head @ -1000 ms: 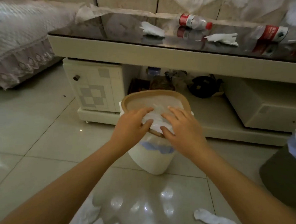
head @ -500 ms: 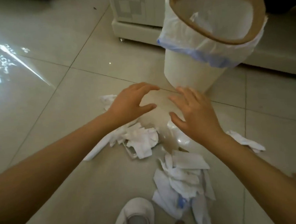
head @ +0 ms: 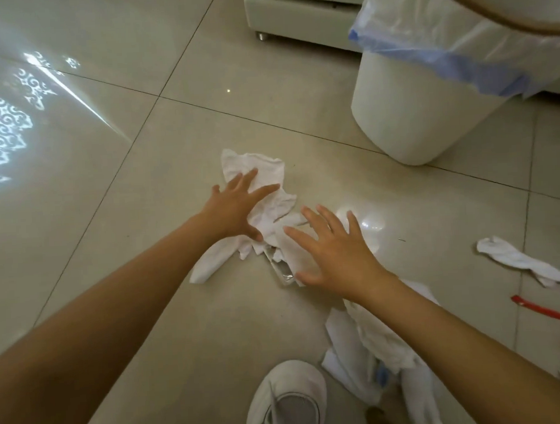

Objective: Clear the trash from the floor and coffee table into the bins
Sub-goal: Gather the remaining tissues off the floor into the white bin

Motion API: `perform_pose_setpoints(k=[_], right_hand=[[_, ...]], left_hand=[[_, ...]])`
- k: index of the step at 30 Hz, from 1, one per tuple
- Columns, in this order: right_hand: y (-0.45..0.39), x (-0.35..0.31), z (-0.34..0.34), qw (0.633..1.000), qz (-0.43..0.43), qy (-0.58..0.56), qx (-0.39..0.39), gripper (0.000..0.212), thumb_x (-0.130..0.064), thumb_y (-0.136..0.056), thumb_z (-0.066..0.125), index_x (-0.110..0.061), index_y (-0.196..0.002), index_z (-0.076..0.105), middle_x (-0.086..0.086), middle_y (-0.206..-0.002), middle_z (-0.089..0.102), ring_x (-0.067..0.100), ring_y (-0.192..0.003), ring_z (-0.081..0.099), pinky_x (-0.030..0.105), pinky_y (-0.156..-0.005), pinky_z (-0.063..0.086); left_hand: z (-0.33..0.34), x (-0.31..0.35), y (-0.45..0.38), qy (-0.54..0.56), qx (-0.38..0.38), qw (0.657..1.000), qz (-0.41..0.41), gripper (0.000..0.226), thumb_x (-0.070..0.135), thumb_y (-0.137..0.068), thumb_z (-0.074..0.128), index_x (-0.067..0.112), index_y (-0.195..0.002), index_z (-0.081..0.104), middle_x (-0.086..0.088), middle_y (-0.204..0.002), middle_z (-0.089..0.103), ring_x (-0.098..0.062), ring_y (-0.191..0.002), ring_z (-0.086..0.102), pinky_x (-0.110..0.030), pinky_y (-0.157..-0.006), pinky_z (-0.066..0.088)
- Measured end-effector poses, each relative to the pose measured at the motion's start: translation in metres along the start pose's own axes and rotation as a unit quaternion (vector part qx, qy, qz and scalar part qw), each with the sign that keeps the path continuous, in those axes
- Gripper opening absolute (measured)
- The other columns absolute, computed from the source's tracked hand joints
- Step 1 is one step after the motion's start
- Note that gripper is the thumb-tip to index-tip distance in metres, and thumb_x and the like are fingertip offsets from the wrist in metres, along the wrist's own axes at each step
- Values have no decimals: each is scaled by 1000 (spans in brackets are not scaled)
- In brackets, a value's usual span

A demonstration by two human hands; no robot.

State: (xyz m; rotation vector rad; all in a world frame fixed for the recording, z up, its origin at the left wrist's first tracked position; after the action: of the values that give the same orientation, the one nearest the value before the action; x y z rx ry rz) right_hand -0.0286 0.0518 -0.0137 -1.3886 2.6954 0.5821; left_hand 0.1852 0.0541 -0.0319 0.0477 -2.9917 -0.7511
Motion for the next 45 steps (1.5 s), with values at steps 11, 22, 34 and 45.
perform_pose_setpoints(k=[11, 22, 34, 45], right_hand=[[-10, 0, 36, 999, 31, 23, -37, 70, -44, -82, 59, -34, -140, 22, 10, -150, 16, 33, -132, 26, 53, -97, 35], [17, 17, -1, 977, -53, 63, 198, 29, -13, -71, 75, -19, -99, 70, 6, -99, 70, 25, -84, 67, 33, -60, 56], [94, 92, -104, 913, -20, 79, 400, 31, -13, -80, 73, -15, -110, 71, 14, -112, 68, 31, -97, 67, 37, -77, 57], [126, 127, -206, 850, 36, 108, 515, 33, -27, -86, 63, -8, -112, 68, 21, -112, 67, 37, -100, 65, 44, -77, 58]], left_hand=[[7, 14, -5, 28, 72, 995, 55, 42, 29, -91, 56, 29, -133, 51, -1, -138, 48, -25, -115, 53, -38, -83, 47], [-23, 43, 14, 50, 220, 964, 142, 32, 8, -83, 68, 17, -114, 70, -9, -108, 70, -31, -74, 69, -34, -54, 49], [-130, 111, 17, 42, 433, 869, 234, 29, 9, -85, 69, 14, -114, 70, -11, -107, 71, -27, -71, 70, -33, -46, 52], [-271, 174, -7, -23, 539, 781, 313, 33, 14, -89, 63, 13, -122, 64, -16, -114, 67, -29, -82, 70, -39, -59, 58]])
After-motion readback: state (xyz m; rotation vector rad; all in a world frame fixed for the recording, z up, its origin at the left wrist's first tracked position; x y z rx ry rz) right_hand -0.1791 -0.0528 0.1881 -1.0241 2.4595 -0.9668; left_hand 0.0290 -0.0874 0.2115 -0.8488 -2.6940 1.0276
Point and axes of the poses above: each hand's wrist, its own y-axis away from the middle knuckle, its own z-axis out of the palm, x = y × z, the point moved 3 cm from there along -y, towards the middle knuckle
